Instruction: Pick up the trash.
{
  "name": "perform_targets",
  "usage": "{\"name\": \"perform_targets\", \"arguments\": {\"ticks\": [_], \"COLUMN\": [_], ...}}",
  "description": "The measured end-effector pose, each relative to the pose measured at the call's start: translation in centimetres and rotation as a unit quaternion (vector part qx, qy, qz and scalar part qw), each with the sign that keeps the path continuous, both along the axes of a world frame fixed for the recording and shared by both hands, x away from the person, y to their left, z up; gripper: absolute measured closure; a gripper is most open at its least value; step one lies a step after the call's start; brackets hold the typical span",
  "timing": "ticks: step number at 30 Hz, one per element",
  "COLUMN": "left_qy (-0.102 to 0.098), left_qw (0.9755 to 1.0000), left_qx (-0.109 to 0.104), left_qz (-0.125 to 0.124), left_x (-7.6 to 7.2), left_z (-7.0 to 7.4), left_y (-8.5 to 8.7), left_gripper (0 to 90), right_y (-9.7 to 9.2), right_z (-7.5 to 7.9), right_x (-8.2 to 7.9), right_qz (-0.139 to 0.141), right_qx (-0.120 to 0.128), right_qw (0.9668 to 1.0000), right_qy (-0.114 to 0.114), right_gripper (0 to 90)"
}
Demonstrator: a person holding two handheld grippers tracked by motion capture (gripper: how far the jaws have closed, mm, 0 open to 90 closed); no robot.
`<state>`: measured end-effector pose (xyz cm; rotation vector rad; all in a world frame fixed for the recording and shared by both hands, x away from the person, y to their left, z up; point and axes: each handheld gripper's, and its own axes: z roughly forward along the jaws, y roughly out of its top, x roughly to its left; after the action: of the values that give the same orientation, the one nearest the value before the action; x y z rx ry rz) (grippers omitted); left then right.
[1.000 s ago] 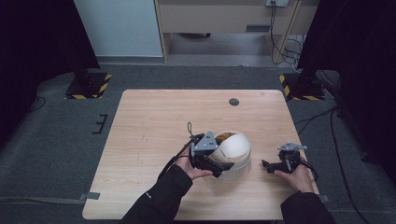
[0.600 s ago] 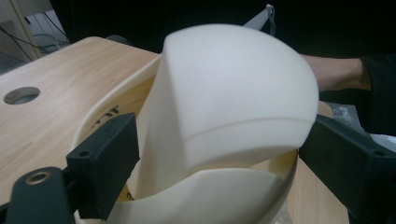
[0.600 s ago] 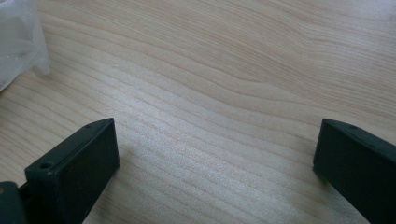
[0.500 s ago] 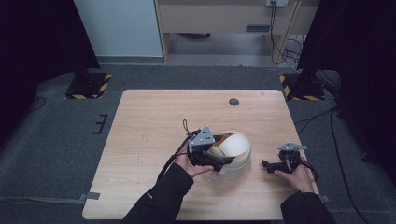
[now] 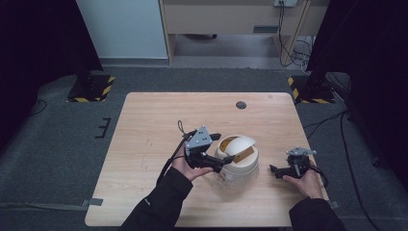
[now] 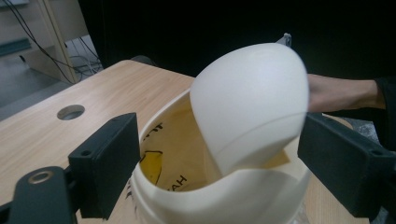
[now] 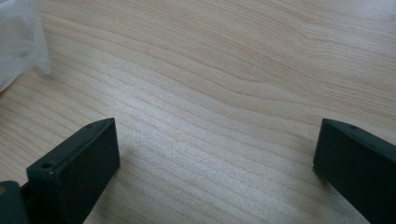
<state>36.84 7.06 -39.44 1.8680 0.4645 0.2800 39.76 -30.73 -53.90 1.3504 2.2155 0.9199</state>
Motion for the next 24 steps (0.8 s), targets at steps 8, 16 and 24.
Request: {"name": "perform_targets", "arguments": {"ticks": [8,16,24], "left_qy": [0.000,0.060,0.119], "left_qw": [0.9969,0.9815,0.9613], "left_qx": [0.014,0.061,0.133], "left_qz": [0.077,0.171,0.209], "left_x": [-1.7,-2.8,-2.8], "left_z": [-0.8,-5.7,-10.5], "left_y": [6.5,11.8,11.5], "left_gripper": [12.7,14.2,18.6], "right_y": [0.0,0.0,0.1], "right_z": [0.0,0.0,0.0], "right_x": [0.0,0.0,-0.1], "right_qz": [0.000,-0.001,0.001], "right_qx": [-0.001,0.000,0.001], "right_qw": [1.0000,1.0000,1.0000], "right_qy": [-0.001,-0.002,-0.001], "right_gripper": [0.8,0.8,0.8]}}
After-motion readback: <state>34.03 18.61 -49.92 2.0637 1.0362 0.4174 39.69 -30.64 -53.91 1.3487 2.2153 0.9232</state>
